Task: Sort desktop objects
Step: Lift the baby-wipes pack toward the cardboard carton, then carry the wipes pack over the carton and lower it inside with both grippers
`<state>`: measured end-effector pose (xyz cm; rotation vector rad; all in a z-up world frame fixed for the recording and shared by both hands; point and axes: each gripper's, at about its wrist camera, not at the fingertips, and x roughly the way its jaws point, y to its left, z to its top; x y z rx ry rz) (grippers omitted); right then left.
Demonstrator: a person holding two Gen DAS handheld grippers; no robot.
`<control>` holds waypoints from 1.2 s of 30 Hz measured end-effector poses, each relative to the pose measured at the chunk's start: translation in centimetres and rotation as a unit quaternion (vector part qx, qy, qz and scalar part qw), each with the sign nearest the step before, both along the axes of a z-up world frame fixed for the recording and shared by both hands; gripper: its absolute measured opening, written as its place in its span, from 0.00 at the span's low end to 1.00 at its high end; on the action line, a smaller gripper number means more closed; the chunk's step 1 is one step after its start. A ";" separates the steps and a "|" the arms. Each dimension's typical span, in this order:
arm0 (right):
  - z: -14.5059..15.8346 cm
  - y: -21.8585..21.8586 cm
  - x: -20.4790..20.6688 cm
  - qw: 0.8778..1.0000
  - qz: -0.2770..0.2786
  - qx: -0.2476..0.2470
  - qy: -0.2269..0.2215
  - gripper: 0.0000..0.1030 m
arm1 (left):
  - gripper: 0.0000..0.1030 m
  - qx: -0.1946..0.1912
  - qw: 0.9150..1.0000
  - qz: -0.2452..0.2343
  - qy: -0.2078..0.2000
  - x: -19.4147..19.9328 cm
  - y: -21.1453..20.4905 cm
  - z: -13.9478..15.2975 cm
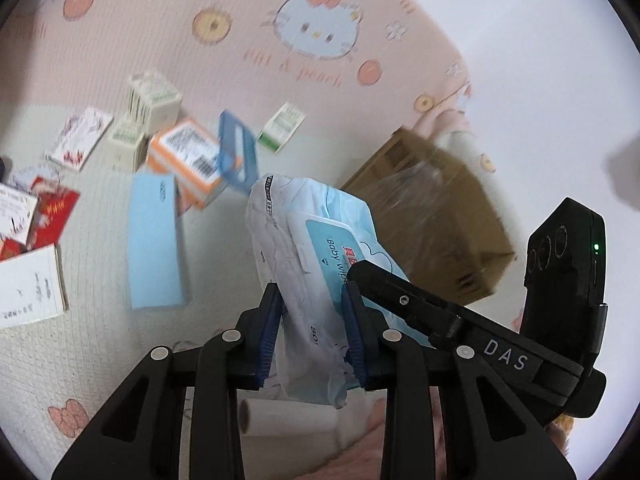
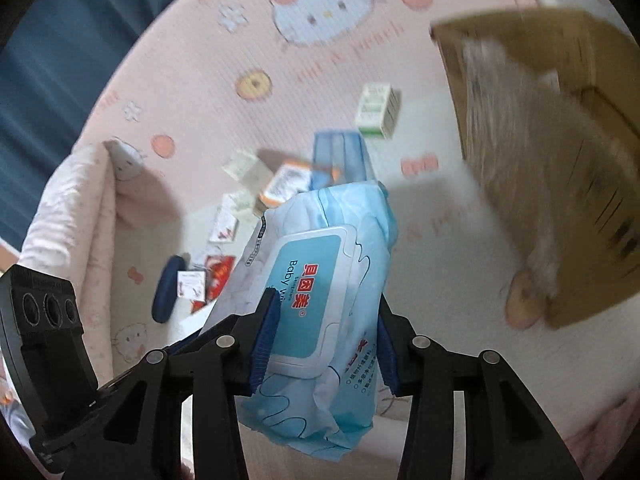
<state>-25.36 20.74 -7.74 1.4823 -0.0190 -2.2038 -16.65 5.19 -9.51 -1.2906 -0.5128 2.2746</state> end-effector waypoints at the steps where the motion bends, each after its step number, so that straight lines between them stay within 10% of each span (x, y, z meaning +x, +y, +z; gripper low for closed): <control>1: 0.7 0.1 -0.1 1.000 0.001 -0.005 0.006 0.41 | 0.33 0.001 1.000 0.001 0.007 0.0 0.4 0.7; 21: 12.9 9.4 -7.1 0.995 -0.018 0.011 0.096 0.41 | 0.33 0.034 0.993 -0.070 0.084 -2.7 15.5 8.1; 36: 10.0 15.0 -16.9 0.999 0.025 0.029 0.011 0.41 | 0.33 -0.029 0.997 -0.058 0.035 -7.2 24.4 5.1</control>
